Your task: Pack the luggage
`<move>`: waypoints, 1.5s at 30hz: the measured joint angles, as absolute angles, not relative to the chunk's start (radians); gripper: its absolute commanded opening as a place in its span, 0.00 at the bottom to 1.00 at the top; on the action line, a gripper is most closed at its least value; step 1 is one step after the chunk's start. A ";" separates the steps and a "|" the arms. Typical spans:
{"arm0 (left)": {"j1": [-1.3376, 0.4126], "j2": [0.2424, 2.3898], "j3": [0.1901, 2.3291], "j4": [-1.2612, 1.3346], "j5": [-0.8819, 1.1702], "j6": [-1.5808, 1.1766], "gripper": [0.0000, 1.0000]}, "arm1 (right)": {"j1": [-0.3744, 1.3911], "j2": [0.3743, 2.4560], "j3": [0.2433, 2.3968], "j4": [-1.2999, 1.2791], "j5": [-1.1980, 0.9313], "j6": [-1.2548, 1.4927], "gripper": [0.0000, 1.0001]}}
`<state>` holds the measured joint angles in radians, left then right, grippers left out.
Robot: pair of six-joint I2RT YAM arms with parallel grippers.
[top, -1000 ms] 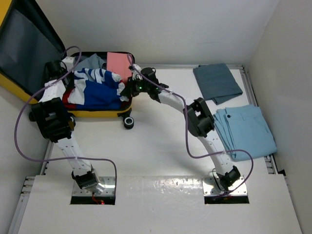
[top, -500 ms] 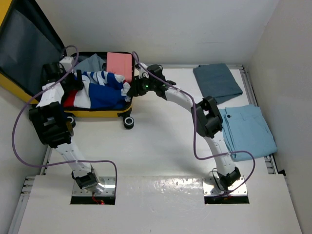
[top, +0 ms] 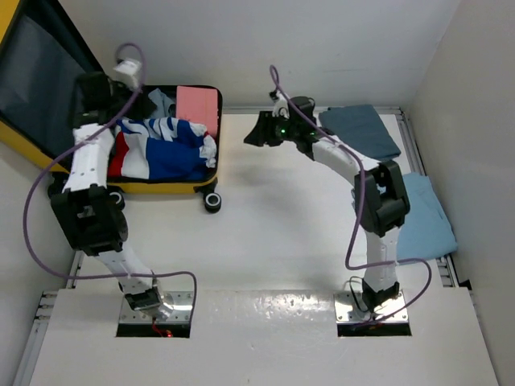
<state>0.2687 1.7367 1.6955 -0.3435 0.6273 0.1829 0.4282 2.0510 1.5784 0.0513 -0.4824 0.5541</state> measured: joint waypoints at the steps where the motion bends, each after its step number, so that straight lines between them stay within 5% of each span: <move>1: 0.222 1.744 1.666 -0.361 0.633 0.191 0.31 | 0.412 2.031 1.559 0.051 -0.474 0.553 0.53; 7: 0.027 1.872 1.580 -0.411 0.637 0.217 0.27 | 0.293 1.936 1.443 0.001 -0.442 0.509 0.53; 13: 0.015 2.009 1.457 -0.401 0.484 0.242 0.23 | 0.141 1.890 1.363 -0.142 -0.396 0.453 0.54; 17: 0.006 2.037 1.437 -0.369 0.434 0.252 0.68 | 0.044 1.854 1.348 -0.260 -0.327 0.359 0.57; 20: 0.003 2.004 1.430 -0.371 0.471 0.251 0.86 | 0.002 1.825 1.348 -0.375 -0.241 0.270 0.61; 29: 0.015 1.782 1.571 -0.326 0.496 0.132 0.92 | 0.000 1.717 1.275 -0.698 0.067 0.113 0.81; 38: -0.021 1.613 1.711 -0.228 0.429 0.070 0.93 | -0.038 1.756 1.053 -0.739 0.306 0.092 0.83; 41: -0.032 1.606 1.687 -0.224 0.407 0.070 0.93 | -0.062 1.842 1.085 -0.733 0.329 0.090 0.58; 42: -0.034 1.606 1.674 -0.228 0.399 0.070 0.93 | -0.063 1.875 1.111 -0.746 0.326 0.086 0.39; 44: -0.035 1.606 1.646 -0.244 0.386 0.071 0.93 | -0.060 1.930 1.175 -0.781 0.337 0.075 0.21; 45: -0.035 1.606 1.636 -0.252 0.381 0.071 0.93 | -0.057 1.953 1.210 -0.805 0.328 0.070 0.00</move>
<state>-0.0345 1.6062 1.6356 -0.2520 0.3809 0.0711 -0.0570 1.9526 1.2102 -0.8051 0.3279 0.0700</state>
